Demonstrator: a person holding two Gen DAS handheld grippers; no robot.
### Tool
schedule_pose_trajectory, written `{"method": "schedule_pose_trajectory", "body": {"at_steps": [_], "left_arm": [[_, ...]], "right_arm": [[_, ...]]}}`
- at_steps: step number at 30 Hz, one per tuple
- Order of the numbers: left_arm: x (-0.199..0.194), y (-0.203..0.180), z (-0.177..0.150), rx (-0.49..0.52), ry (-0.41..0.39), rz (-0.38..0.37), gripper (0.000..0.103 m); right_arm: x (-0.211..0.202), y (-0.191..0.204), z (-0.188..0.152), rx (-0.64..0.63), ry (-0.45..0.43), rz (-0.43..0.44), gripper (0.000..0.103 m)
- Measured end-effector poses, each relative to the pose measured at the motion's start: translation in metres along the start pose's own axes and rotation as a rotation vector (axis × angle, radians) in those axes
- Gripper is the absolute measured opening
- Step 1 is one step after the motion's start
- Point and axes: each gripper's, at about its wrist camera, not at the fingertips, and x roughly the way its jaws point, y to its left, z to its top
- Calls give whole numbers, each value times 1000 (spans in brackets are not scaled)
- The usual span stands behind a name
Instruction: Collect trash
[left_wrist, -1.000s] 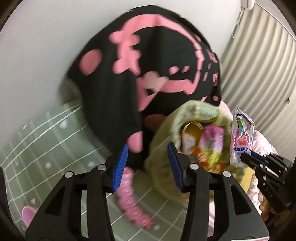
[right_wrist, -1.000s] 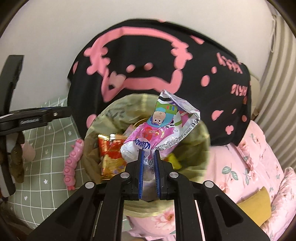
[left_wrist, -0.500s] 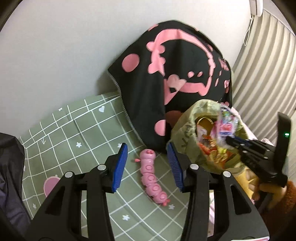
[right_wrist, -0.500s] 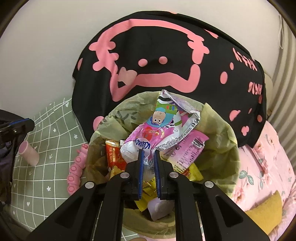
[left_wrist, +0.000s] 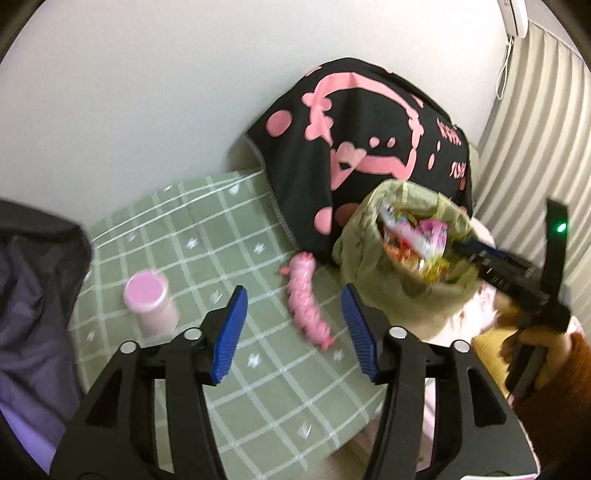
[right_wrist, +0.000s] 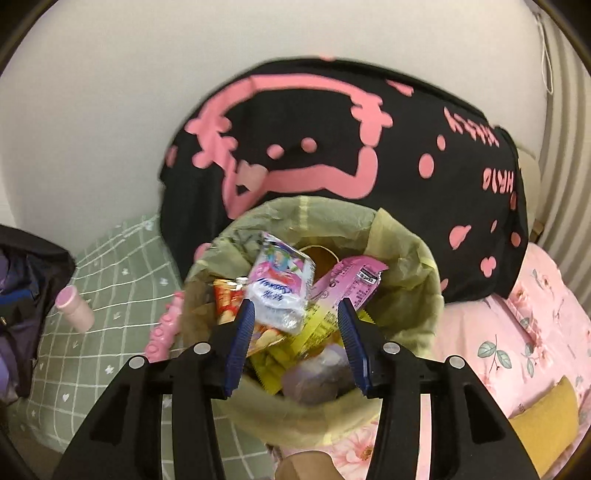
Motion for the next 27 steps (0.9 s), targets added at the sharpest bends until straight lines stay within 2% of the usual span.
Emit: {"method": "schedule_pose_trajectory", "body": {"at_steps": [2, 5, 8, 13, 21, 27], "left_arm": [[-13, 1, -15, 5, 1, 28, 61], [-31, 2, -32, 13, -10, 59, 65], [-47, 4, -43, -26, -43, 123, 71], [-65, -1, -59, -18, -83, 212, 72], [-80, -18, -79, -12, -85, 203, 72], [-93, -13, -84, -70, -100, 297, 71]], "right_arm": [[-19, 7, -6, -3, -29, 22, 44], [-46, 25, -17, -10, -61, 79, 44], [-71, 50, -34, -34, -74, 117, 44], [-95, 77, -58, -24, -52, 171, 44], [-113, 90, -81, -49, -34, 156, 44], [-125, 90, -89, -44, -42, 146, 44]]}}
